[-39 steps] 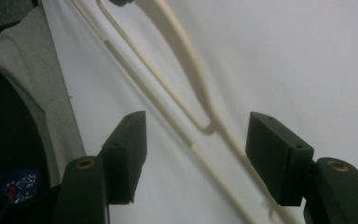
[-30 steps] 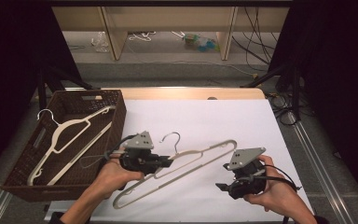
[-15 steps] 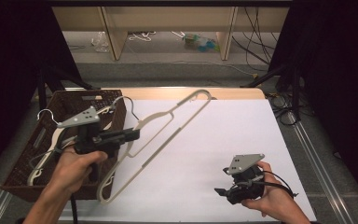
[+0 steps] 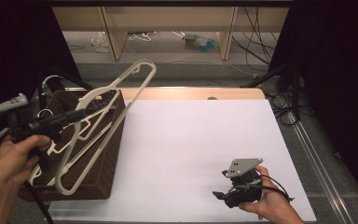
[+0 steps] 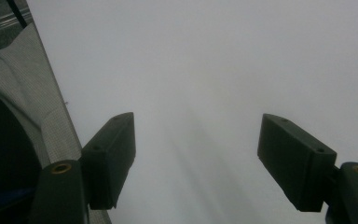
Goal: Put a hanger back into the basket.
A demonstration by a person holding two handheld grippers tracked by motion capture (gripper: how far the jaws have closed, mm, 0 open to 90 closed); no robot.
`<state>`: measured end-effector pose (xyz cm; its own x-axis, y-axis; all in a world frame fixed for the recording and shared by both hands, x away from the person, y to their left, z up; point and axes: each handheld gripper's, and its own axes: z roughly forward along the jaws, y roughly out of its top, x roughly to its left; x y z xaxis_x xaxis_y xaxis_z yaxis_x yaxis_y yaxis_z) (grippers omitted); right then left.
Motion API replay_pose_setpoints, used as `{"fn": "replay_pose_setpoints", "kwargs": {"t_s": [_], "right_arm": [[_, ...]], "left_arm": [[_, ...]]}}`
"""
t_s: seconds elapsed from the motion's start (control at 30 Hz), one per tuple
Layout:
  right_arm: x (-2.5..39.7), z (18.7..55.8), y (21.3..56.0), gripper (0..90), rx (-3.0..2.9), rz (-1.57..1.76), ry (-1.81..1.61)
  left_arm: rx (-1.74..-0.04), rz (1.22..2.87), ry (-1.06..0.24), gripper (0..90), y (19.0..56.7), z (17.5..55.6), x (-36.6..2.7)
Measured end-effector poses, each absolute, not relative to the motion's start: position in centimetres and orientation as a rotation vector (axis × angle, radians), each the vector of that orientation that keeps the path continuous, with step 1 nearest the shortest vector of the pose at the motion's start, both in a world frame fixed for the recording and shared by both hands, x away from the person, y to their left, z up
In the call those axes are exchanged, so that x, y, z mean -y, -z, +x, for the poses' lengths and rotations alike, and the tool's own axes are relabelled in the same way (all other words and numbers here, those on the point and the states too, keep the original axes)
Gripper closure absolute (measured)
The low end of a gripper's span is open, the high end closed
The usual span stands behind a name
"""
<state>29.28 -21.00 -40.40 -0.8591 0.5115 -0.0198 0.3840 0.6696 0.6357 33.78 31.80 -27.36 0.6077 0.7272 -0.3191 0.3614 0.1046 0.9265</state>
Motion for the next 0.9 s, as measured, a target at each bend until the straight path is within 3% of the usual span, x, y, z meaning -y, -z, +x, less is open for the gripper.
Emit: {"fn": "replay_pose_setpoints", "kwargs": {"t_s": [0.4,0.9], "right_arm": [[21.0,29.4,40.5,28.5,-2.701,0.719,-0.95],[21.3,29.4,40.6,27.0,-2.667,0.745,-0.972]], "left_arm": [[-1.022,1.479,-0.394,86.2,27.0,36.0,-37.8],[-1.04,1.509,-0.408,86.2,28.9,38.4,-39.7]]}}
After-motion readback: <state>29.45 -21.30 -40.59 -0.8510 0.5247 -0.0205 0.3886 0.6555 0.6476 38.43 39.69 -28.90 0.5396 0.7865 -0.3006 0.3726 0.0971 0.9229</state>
